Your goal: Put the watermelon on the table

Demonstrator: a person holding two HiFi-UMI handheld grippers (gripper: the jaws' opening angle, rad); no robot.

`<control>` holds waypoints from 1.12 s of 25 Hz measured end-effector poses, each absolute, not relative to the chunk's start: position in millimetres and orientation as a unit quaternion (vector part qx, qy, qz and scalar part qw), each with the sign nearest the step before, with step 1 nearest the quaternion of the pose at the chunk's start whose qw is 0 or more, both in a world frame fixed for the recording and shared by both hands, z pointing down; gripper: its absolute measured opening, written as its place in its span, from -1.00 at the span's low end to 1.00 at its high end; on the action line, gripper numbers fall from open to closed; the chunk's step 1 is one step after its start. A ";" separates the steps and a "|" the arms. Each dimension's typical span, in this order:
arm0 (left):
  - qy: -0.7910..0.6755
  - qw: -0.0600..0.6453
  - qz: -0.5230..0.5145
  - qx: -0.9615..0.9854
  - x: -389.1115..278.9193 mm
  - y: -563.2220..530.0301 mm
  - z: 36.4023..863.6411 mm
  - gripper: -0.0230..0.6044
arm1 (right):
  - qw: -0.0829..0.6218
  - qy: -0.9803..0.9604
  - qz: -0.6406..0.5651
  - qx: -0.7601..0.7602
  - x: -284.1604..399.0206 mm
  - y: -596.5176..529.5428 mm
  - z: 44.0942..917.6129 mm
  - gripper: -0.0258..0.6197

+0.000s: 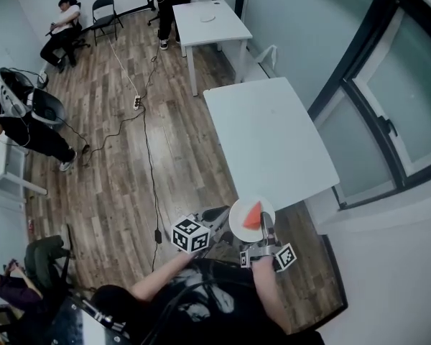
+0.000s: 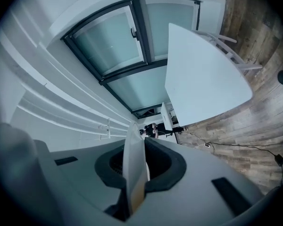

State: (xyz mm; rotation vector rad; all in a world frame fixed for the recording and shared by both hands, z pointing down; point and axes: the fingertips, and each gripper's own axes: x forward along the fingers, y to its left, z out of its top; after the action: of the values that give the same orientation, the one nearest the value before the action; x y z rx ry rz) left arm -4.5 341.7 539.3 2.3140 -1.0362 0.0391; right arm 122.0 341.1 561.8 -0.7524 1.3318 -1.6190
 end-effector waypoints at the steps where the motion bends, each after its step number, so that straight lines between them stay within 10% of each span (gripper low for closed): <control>1: -0.393 0.296 0.014 0.870 -3.1 331.7 537.3 -0.91 | 0.441 0.538 -0.654 -0.298 122.4 330.8 561.1 -0.82; 28: -0.310 0.309 0.060 0.897 -46.0 123.2 564.8 -0.91 | 0.476 0.498 -0.608 -0.394 94.7 139.8 590.0 -0.82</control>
State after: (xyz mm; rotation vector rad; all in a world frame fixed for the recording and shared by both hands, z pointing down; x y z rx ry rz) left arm -46.0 123.2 564.8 2.3716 -0.8180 0.1585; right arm 94.7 139.8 590.0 -0.9640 1.2165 -1.4865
